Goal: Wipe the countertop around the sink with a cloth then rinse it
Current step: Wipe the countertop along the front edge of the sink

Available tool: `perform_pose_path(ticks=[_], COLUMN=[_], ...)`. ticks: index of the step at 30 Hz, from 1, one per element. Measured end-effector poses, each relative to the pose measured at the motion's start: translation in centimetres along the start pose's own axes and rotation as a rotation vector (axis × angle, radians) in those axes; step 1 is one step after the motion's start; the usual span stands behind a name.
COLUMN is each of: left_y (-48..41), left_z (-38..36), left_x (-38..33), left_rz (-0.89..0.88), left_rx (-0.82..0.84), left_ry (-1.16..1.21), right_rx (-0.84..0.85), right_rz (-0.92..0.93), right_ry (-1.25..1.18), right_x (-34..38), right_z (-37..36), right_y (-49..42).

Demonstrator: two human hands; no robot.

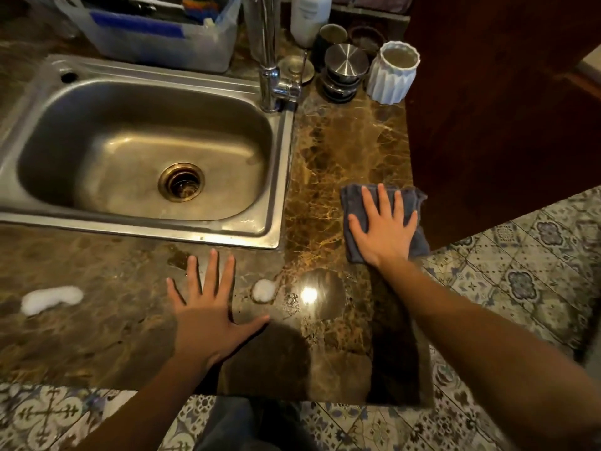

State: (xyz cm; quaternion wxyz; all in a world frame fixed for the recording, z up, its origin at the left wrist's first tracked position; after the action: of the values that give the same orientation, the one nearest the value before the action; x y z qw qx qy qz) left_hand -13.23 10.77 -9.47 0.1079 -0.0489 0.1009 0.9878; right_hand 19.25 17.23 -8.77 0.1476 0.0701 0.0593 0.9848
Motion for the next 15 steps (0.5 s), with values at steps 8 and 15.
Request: perform_pose_path(ticks=[8, 15], left_y=[0.1, -0.1], left_z=[0.1, -0.3], left_x=[0.0, 0.3], left_rz=[-0.018, 0.008], left_rx=[-0.005, 0.012], left_ry=[-0.042, -0.03], right_rx=[0.0, 0.035], right_rz=[-0.014, -0.007], right_ry=[-0.022, -0.002], right_x=[-1.0, -0.6], right_z=[0.4, -0.1], right_y=[-3.5, 4.2])
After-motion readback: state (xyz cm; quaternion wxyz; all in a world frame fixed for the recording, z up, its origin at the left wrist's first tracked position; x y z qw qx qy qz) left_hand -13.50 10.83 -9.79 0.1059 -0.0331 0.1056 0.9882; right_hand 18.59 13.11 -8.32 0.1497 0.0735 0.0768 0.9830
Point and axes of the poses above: each hand's wrist, its own y-axis away from the middle knuckle, its own z-axis out of the back of the hand, x = y × z, the point moved 4 cm from there along -y, towards the middle knuckle, and after that the axes turned 2 degrees about z, right-handed, at the moved point
